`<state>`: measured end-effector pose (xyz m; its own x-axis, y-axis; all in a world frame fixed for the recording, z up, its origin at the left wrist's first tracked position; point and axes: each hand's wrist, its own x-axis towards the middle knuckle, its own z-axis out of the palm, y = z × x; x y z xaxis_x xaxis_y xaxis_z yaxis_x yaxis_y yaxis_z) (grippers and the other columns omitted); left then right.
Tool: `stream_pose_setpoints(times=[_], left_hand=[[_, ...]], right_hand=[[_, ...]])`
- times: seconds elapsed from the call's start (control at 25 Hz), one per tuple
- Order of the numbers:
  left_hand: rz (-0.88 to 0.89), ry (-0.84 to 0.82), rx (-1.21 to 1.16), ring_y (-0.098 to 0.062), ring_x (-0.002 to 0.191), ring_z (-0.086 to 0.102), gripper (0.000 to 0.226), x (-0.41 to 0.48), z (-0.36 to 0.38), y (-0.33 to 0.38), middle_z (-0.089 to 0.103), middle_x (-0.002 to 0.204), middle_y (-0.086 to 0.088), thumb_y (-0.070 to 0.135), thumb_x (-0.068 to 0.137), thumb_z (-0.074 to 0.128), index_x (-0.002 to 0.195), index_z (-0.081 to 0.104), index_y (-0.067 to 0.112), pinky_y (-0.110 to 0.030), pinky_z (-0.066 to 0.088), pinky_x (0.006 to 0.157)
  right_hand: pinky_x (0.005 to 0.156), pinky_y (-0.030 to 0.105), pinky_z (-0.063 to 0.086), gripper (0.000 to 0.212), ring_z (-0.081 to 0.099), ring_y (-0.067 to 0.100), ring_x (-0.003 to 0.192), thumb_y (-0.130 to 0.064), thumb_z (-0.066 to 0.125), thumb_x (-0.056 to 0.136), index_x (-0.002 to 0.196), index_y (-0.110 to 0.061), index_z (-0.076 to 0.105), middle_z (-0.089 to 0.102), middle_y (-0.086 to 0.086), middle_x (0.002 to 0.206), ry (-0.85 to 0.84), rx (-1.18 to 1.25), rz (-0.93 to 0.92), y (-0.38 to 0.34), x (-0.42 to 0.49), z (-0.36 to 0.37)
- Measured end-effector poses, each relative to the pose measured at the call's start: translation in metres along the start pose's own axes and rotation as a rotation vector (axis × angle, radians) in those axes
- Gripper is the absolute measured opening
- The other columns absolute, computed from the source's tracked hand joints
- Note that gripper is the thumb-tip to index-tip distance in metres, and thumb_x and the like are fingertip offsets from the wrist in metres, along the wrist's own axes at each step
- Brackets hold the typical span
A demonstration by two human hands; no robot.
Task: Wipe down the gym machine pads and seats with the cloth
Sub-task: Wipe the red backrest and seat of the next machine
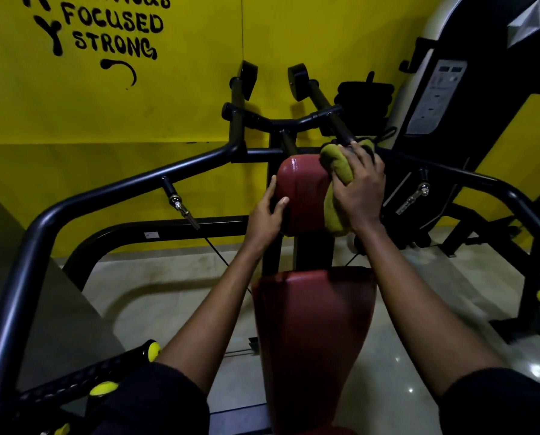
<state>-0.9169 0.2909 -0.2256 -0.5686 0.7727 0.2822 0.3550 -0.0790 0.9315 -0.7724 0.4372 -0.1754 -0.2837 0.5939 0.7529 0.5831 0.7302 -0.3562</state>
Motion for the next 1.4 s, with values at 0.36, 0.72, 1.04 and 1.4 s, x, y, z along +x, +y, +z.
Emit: stream_pose_setpoints(times=[0.36, 0.72, 1.04, 1.4], left_hand=[[-0.049, -0.030, -0.027, -0.006, 0.129, 0.045, 0.061, -0.003, 0.008, -0.006, 0.042, 0.148, 0.009, 0.043, 0.102, 0.048, 0.155, 0.022, 0.033, -0.040, 0.049, 0.104], [-0.051, -0.013, 0.230, -0.014, 0.117, 0.061, 0.057, 0.023, -0.018, 0.004, 0.061, 0.135, -0.003, 0.035, 0.089, 0.070, 0.141, 0.052, 0.020, -0.031, 0.055, 0.091], [0.183, -0.173, 0.491, 0.002, 0.126, 0.029, 0.094, 0.034, -0.030, 0.037, 0.034, 0.157, 0.006, 0.010, 0.085, 0.074, 0.153, 0.020, 0.046, 0.007, 0.030, 0.084], [0.268, -0.185, 0.610, -0.004, 0.104, 0.063, 0.093, 0.045, -0.042, 0.030, 0.058, 0.139, -0.002, 0.024, 0.081, 0.078, 0.152, 0.022, 0.046, -0.022, 0.052, 0.086]], right_hand=[[0.116, 0.041, 0.029, 0.057, 0.036, 0.030, 0.140, -0.032, 0.058, 0.085, 0.142, -0.030, 0.052, 0.045, -0.006, 0.152, 0.024, 0.018, 0.055, 0.011, -0.005, 0.004], [0.106, 0.032, 0.043, 0.052, 0.053, 0.025, 0.129, -0.044, 0.051, 0.097, 0.140, -0.015, 0.053, 0.059, 0.007, 0.139, 0.214, 0.388, 0.571, 0.036, -0.060, 0.021], [0.091, 0.037, 0.046, 0.062, 0.058, 0.033, 0.119, -0.053, 0.039, 0.097, 0.138, -0.008, 0.050, 0.060, 0.015, 0.133, 0.268, 0.425, 0.833, 0.026, -0.075, 0.028], [0.098, 0.027, 0.029, 0.055, 0.039, 0.040, 0.135, -0.022, 0.046, 0.105, 0.145, 0.009, 0.025, 0.034, 0.031, 0.148, 0.281, 0.669, 1.143, -0.021, -0.108, 0.041]])
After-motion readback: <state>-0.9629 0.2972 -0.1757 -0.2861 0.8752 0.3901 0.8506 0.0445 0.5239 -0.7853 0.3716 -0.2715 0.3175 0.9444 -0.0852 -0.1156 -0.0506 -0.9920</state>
